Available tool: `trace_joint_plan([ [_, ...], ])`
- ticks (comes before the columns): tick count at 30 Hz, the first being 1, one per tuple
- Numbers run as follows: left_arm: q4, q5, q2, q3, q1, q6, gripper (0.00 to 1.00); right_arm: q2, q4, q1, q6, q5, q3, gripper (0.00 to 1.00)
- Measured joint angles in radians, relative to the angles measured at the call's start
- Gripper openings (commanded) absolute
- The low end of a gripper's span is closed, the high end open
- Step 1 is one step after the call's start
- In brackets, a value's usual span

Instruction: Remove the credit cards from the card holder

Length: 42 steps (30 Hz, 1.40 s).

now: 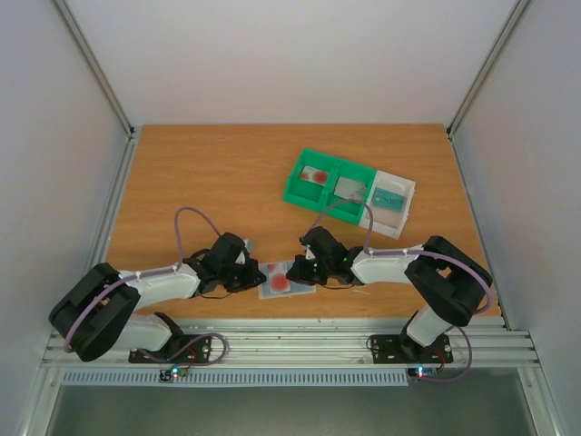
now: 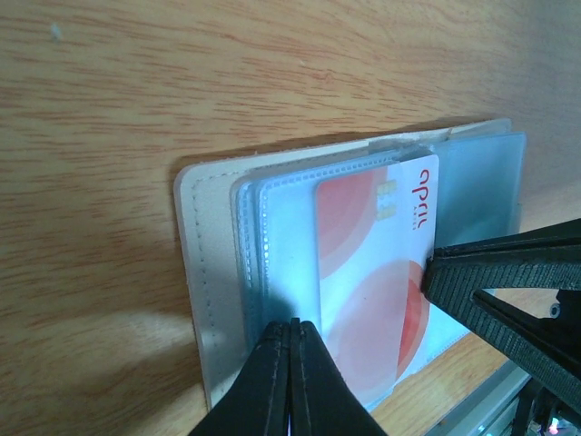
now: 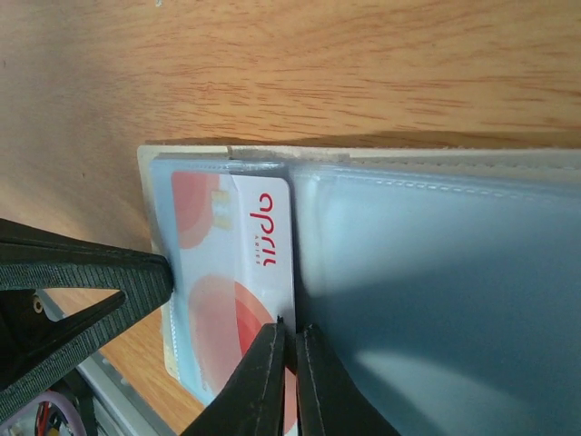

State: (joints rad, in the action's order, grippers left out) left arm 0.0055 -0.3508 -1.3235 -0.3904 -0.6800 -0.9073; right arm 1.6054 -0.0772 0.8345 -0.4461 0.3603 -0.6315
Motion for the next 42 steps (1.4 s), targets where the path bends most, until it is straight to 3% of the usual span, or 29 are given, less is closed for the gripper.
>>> trace_joint_plan([
  [12,0.01,-0.003,-0.006,0.0,0.0,0.0,0.0,0.023,-0.049,-0.005,-0.01,0.017,0.009,0.13],
  [20,0.01,-0.003,-0.006,0.0,0.0,0.0,0.01,0.031,-0.076,-0.016,-0.016,0.03,0.02,0.01],
  [29,0.011,-0.003,-0.006,0.0,0.0,0.0,0.0,0.01,-0.102,-0.031,-0.02,0.041,0.039,0.01],
  [42,0.011,-0.003,-0.006,0.0,0.0,0.0,0.03,-0.1,0.028,-0.079,0.023,0.029,0.049,0.01],
])
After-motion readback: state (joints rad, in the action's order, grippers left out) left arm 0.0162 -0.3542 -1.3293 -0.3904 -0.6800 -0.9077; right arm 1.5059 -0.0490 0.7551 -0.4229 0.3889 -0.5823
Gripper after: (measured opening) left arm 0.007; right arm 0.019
